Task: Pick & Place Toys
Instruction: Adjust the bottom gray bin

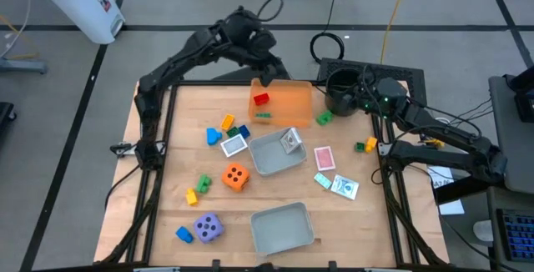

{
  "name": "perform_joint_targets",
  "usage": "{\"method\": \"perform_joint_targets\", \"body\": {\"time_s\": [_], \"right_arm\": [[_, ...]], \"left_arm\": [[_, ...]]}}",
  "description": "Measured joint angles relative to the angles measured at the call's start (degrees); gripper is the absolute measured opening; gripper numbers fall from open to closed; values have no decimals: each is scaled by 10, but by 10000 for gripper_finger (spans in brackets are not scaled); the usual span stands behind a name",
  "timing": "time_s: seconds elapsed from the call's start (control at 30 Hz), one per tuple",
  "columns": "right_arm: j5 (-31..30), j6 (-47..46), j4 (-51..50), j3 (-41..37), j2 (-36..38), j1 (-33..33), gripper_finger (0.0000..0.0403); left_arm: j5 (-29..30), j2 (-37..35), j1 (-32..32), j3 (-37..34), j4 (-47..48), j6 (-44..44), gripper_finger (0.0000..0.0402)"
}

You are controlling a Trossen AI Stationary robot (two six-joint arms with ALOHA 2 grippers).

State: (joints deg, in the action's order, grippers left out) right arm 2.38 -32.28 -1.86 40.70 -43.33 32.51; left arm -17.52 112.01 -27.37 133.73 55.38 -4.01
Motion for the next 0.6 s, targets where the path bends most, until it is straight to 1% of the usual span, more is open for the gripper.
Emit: {"method": "perform_joint_targets", "body": {"time_s": [0.07,0.13,0.27,0.4,0.5,0.53,0.6], "right_arm": [[13,1,4,-4,0,0,171],[24,0,3,-11,0,0,171],[53,-17,4,-25,0,0,171],[86,-30,6,-38,0,0,171],[99,-28,8,-41,0,0,171],[99,-26,9,-42,0,0,171],[99,-25,7,-43,0,0,171]], "left_arm": [[2,-1,15,-15,-23,-14,214],[1,-2,33,-55,-72,-34,214],[-3,-3,69,-170,-208,-104,214],[-8,-14,98,-266,-325,-171,214],[-3,-39,119,-334,-363,-200,214],[5,-52,126,-357,-381,-207,214],[29,-87,137,-408,-384,-220,214]]}}
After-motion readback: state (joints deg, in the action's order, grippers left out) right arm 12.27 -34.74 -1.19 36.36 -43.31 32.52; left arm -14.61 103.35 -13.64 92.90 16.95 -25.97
